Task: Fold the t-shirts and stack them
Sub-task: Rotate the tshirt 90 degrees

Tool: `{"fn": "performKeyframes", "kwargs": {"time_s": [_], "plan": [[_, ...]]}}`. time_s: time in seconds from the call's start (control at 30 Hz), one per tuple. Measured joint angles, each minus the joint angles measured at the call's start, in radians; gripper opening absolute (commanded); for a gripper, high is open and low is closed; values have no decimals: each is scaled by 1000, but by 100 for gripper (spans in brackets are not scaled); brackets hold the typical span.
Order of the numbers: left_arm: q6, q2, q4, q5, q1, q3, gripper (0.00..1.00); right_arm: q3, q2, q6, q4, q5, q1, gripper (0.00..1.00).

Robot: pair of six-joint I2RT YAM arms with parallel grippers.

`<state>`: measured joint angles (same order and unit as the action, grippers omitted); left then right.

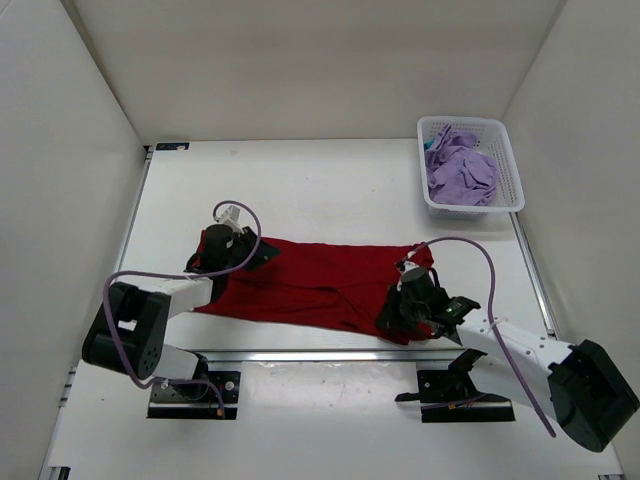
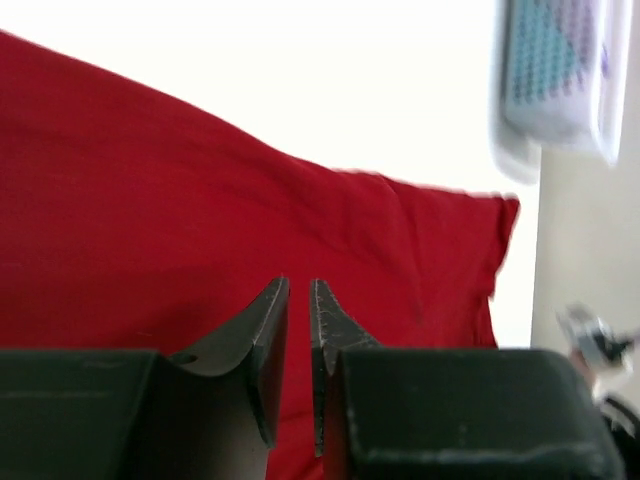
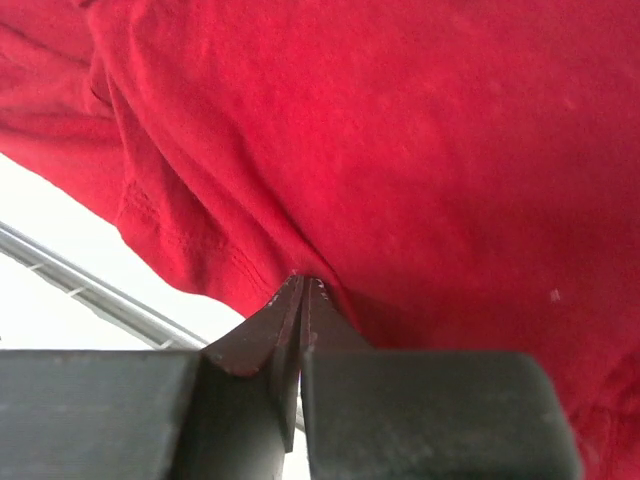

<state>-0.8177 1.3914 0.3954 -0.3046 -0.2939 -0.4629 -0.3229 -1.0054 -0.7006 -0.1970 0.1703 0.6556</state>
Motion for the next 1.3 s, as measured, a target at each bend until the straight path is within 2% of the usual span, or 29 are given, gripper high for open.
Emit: {"fn": "performKeyframes", "kwargs": {"time_s": [0.1, 0.17, 0.27, 0.33, 0.43, 0.6, 0.73, 0.83, 0.97, 1.1, 1.2, 1.3], "plan": [[-27, 51, 37, -22, 66, 9, 24, 18, 72, -14, -40, 2, -7, 2], [-65, 87, 94, -51, 143, 45, 24, 19, 128, -14, -64, 17, -44, 13], [-110, 118, 134, -70, 243, 105, 23, 19, 199, 0, -56, 61, -180, 16], [-132, 122, 142, -74, 282, 138, 24, 10, 190, 17, -39, 96, -290, 17], [-154, 117, 153, -79, 315, 169, 23, -39, 103, 51, 2, 83, -373, 11], [-215, 104, 187, -87, 401, 209, 21, -149, -176, 93, 125, 11, -424, 0], [-307, 87, 245, -113, 522, 282, 22, -204, -367, 101, 172, -23, -454, 0], [-344, 31, 246, -109, 563, 313, 24, -304, -488, 103, 189, -26, -433, 1], [-299, -145, 144, -92, 502, 261, 27, -531, -704, 114, 184, -17, -380, 0], [-182, -313, 36, -64, 377, 140, 28, -916, -997, 138, 125, 11, -337, 0], [-87, -378, -34, -66, 311, 89, 29, -1336, -1259, 161, 8, 35, -314, 0], [-25, -369, -100, -65, 269, 88, 28, -1806, -1519, 206, -150, 37, -298, 0]]}}
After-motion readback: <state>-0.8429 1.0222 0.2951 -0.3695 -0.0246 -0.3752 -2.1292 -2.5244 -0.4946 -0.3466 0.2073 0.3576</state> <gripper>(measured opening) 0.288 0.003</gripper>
